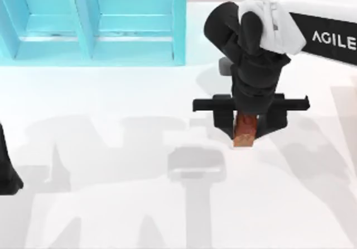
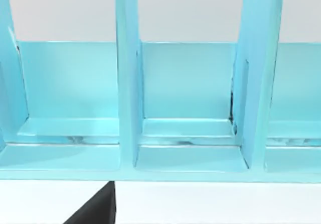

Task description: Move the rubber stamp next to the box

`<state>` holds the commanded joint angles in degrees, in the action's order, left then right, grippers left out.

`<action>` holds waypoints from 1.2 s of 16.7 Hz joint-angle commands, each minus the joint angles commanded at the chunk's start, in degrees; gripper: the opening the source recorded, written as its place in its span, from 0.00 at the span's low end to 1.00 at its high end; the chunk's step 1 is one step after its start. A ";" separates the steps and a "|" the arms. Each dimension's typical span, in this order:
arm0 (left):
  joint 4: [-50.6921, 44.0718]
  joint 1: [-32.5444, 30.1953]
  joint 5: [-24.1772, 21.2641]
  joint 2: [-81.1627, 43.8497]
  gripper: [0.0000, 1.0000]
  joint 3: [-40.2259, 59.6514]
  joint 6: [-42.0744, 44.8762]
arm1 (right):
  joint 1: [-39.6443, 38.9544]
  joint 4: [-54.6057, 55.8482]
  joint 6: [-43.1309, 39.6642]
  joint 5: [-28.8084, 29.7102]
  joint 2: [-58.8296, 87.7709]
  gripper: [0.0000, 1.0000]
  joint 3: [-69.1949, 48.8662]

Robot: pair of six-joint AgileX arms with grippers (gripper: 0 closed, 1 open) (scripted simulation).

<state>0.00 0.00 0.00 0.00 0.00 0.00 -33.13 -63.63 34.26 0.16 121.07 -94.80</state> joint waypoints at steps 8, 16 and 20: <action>0.00 0.00 0.00 0.00 1.00 0.00 0.00 | 9.30 -5.01 -8.84 -0.03 -4.59 0.00 0.35; 0.00 0.00 0.00 0.00 1.00 0.00 0.00 | 28.06 -14.62 -28.37 -0.13 -15.12 0.00 0.52; 0.00 0.00 0.00 0.00 1.00 0.00 0.00 | 27.96 -14.56 -28.35 -0.06 -14.97 0.00 0.47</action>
<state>0.00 0.00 0.00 0.00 0.00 0.00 -5.17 -78.20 5.91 0.11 106.11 -94.33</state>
